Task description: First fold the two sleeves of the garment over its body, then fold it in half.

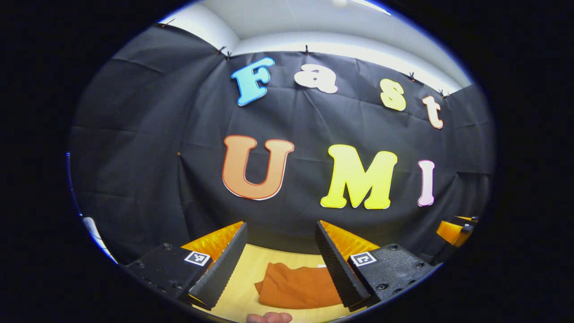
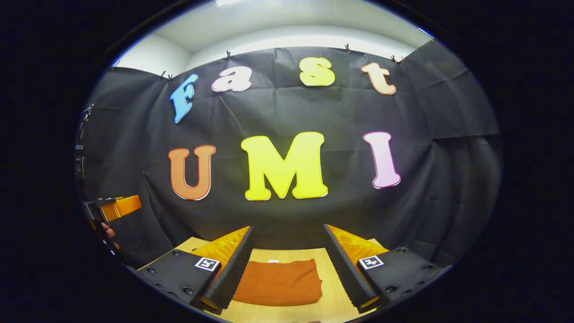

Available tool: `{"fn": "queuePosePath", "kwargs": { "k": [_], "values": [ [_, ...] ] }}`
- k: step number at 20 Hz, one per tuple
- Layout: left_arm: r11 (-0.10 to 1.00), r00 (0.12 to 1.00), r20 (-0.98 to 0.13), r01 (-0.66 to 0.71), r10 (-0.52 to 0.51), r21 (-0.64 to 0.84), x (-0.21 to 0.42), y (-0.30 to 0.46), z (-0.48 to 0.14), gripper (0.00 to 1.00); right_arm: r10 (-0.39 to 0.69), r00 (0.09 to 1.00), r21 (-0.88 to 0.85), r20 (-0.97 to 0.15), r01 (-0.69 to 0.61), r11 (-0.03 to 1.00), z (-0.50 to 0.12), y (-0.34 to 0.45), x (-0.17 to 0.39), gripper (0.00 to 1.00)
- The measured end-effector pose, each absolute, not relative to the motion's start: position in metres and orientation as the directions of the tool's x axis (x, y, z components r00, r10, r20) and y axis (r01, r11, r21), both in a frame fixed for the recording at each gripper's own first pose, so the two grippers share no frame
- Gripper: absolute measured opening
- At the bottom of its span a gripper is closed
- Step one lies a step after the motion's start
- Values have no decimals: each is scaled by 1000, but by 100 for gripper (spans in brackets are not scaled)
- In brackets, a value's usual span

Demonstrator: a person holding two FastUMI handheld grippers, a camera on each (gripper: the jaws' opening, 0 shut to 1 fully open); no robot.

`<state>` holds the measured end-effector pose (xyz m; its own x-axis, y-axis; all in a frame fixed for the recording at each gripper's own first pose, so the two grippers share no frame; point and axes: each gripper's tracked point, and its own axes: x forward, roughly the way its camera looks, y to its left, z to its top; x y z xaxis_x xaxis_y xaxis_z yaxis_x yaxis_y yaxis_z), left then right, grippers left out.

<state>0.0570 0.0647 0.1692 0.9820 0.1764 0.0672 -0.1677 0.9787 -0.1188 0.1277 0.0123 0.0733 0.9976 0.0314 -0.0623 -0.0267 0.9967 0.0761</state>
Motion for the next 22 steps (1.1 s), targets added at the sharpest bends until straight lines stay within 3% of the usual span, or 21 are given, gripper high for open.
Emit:
{"fn": "queuePosePath", "kwargs": {
  "k": [4, 7, 12, 16, 22],
  "values": [
    [985, 976, 168, -115, 135, -125, -16, 14, 179, 97, 58, 998, 100, 1, -58, 993, 79, 5, 61, 96],
    [994, 977, 188, -88, 99, -69, -61, -22, 169, 97, 100, 995, 82, 22, -102, 991, 68, 4, 14, 93],
    [994, 983, 154, -89, 97, -59, -125, -54, 133, 97, 77, 996, 44, 55, -79, 996, 57, -2, -44, 96],
    [996, 988, 132, -80, 83, -29, -142, -63, 113, 97, 48, 989, 6, 138, -49, 999, 65, -6, -61, 92],
    [998, 988, 141, -63, 66, -26, -129, -58, 113, 97, 45, 993, 5, 106, -46, 999, 48, 9, -65, 96]
  ]
}}
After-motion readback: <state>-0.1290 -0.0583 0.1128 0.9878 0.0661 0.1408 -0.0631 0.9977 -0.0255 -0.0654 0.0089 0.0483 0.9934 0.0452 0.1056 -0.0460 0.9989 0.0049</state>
